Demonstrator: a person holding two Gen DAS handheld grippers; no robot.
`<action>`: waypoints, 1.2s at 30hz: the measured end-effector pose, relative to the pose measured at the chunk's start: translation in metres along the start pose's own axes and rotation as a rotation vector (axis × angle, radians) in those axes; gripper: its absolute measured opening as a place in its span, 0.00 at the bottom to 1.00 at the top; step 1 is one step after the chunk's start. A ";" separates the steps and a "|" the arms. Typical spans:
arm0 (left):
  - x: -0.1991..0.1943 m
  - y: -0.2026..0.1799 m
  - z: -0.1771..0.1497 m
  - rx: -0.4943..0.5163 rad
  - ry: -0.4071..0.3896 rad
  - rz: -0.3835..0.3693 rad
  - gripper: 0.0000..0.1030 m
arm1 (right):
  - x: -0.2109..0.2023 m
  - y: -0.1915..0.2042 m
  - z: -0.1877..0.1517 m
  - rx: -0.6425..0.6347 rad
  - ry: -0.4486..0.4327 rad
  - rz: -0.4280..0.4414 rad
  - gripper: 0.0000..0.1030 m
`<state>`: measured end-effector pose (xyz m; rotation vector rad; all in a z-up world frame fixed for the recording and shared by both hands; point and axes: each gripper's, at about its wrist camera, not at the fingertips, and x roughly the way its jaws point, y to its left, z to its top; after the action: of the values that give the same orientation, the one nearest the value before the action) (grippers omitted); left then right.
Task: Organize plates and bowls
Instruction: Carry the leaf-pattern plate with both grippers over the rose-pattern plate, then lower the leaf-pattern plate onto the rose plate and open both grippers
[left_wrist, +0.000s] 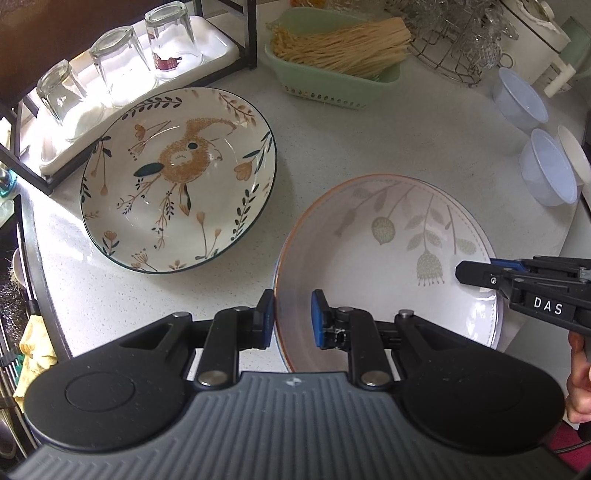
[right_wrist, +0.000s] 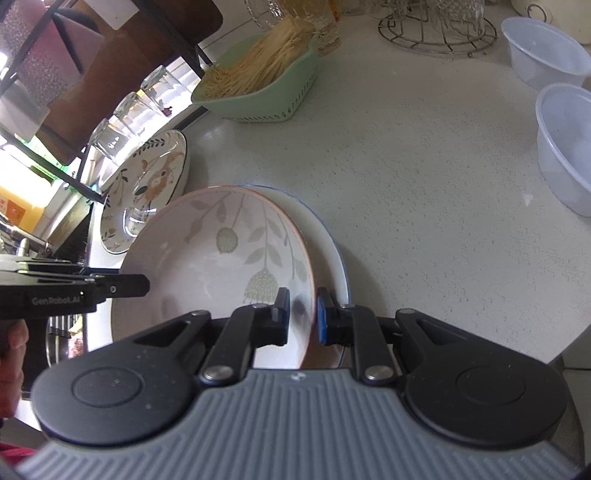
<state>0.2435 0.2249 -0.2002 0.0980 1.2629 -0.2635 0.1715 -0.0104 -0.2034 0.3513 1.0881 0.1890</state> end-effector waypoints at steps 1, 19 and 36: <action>0.000 0.000 0.000 0.000 0.001 0.004 0.22 | 0.000 0.001 -0.001 -0.011 -0.007 -0.005 0.17; -0.012 0.010 -0.003 -0.116 -0.036 0.009 0.23 | -0.003 0.016 0.002 -0.078 -0.128 -0.082 0.18; -0.074 0.022 -0.012 -0.238 -0.197 -0.046 0.23 | -0.062 0.042 0.022 -0.130 -0.243 -0.011 0.18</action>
<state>0.2171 0.2590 -0.1352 -0.1577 1.0931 -0.1568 0.1634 0.0044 -0.1271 0.2448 0.8332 0.2004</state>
